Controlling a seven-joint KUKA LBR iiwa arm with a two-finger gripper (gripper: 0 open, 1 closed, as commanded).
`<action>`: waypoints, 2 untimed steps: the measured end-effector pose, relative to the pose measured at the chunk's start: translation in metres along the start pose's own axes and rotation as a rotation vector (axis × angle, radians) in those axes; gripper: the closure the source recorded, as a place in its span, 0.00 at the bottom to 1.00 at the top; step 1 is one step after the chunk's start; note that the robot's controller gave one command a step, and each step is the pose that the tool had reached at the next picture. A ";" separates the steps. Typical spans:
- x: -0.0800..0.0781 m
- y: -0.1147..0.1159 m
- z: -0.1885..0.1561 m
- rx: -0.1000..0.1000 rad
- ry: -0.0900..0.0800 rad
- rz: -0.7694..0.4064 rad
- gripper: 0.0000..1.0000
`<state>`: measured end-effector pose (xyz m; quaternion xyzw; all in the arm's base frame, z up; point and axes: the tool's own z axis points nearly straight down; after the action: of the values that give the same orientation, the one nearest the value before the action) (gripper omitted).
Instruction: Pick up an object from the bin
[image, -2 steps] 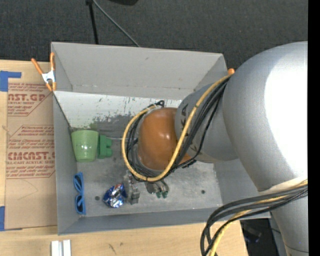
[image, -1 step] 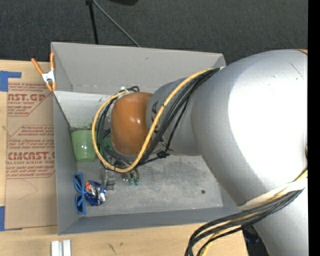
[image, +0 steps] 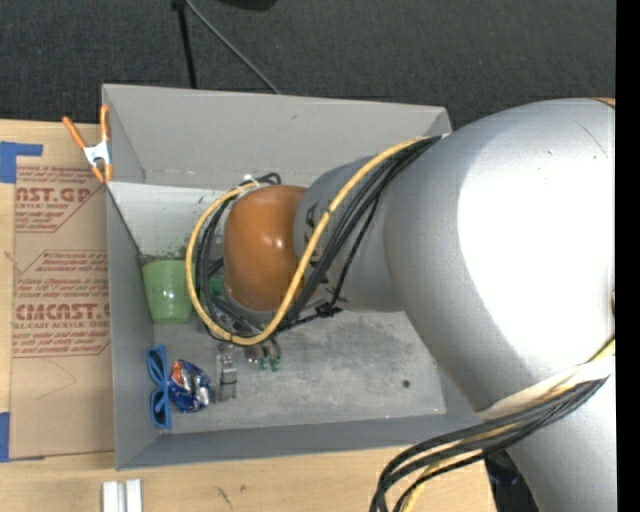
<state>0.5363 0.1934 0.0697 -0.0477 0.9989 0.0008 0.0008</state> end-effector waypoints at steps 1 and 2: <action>0.036 0.052 0.000 0.008 0.003 -0.320 0.00; 0.035 0.052 0.000 0.006 0.001 -0.320 1.00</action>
Offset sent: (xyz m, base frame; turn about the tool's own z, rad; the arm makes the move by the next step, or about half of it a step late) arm -0.0419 0.0514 0.0003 -0.3248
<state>0.4961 0.2416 0.0700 -0.2065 0.9784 -0.0024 0.0005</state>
